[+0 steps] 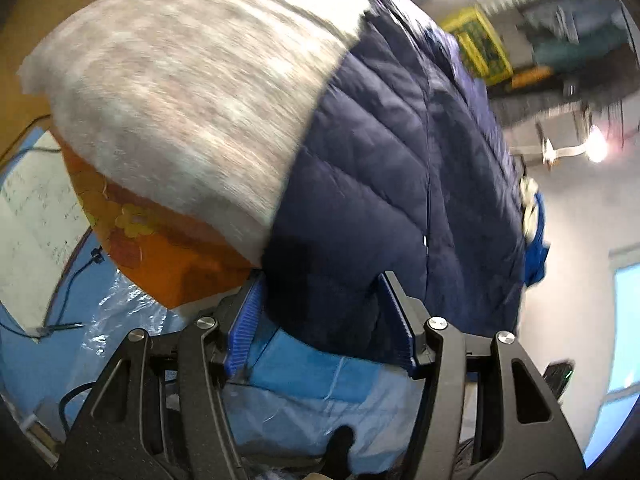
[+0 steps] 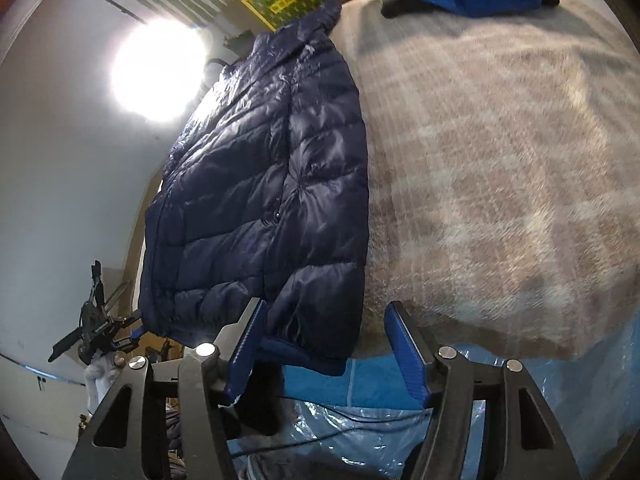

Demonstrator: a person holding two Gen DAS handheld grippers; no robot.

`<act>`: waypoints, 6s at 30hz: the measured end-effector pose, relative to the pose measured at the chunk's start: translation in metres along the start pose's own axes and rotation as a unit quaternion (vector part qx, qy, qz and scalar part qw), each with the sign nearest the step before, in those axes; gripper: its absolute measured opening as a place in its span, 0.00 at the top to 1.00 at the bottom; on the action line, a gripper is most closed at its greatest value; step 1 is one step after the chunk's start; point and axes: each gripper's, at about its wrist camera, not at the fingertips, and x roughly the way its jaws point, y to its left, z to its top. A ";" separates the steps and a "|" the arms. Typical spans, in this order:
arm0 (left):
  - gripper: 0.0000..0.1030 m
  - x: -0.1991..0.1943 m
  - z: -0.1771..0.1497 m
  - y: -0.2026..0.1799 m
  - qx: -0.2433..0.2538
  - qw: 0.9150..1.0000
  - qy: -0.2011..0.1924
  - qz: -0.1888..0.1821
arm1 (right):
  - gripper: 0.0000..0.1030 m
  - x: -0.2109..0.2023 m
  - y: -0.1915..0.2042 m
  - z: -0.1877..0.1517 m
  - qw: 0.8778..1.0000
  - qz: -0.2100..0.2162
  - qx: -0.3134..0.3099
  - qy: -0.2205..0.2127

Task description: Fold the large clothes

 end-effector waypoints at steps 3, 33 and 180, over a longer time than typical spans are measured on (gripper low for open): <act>0.37 0.000 0.006 0.008 -0.020 1.000 -0.005 -0.009 | 0.37 0.001 0.003 0.000 1.000 0.002 -0.006 0.003; 0.94 -0.062 -0.012 -0.027 0.011 0.991 -0.053 -0.122 | 0.97 -0.018 0.022 0.001 0.995 0.093 -0.019 -0.036; 0.80 0.179 0.390 -0.261 0.290 0.915 -0.206 0.191 | 0.67 0.183 0.096 0.444 0.924 -0.243 -0.259 -0.139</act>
